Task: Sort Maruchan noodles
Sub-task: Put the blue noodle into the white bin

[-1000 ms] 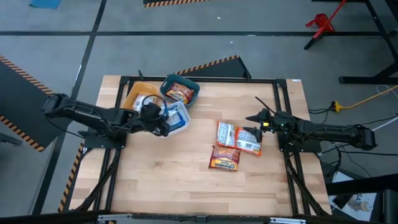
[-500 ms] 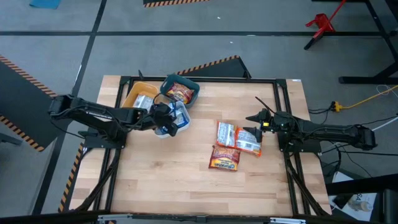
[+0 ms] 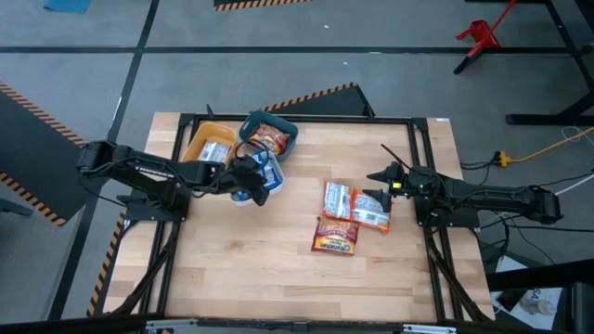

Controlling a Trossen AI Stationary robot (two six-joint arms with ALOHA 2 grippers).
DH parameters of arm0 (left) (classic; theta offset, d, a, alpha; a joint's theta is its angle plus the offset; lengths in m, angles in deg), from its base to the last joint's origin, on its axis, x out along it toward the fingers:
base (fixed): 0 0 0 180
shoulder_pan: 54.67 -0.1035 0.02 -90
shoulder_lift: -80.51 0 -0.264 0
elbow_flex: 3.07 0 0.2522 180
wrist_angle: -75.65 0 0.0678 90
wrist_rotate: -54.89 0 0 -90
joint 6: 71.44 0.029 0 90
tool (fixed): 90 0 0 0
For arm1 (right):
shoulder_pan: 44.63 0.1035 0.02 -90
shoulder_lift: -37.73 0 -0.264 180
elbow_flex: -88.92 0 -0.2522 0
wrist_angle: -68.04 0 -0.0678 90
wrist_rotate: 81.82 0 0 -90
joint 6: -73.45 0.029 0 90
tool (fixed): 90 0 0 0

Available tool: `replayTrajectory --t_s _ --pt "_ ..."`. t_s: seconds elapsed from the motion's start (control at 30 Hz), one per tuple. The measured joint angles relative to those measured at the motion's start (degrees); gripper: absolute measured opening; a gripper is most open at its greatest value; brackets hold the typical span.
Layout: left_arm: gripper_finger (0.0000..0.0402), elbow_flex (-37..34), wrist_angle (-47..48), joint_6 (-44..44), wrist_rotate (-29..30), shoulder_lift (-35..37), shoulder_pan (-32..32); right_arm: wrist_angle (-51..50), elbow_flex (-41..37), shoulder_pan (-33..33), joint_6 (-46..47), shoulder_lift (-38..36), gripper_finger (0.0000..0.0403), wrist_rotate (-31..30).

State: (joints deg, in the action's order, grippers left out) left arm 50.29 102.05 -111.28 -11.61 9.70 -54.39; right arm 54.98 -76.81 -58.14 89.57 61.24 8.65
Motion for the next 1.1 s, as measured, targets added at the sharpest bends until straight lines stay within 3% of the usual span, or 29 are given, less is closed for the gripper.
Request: replayTrajectory --t_s 0.23,0.47,0.87,1.1 --pt "0.0126 0.0 -4.81 0.28 -1.11 0.0 0.0 0.01 0.0 0.0 0.0 0.02 0.0296 0.04" --pt "0.0127 0.0 -4.79 1.65 -5.06 0.0 -0.88 -0.01 0.0 -0.01 0.0 0.01 0.0296 0.07" --pt "0.0128 0.0 -3.78 13.19 -3.51 0.0 -1.92 0.01 0.0 -0.01 0.02 0.0 0.0296 0.11" --pt "0.0128 0.0 -11.57 19.25 -3.31 0.12 -2.65 0.01 0.0 -0.01 0.02 0.0 0.0296 0.11"
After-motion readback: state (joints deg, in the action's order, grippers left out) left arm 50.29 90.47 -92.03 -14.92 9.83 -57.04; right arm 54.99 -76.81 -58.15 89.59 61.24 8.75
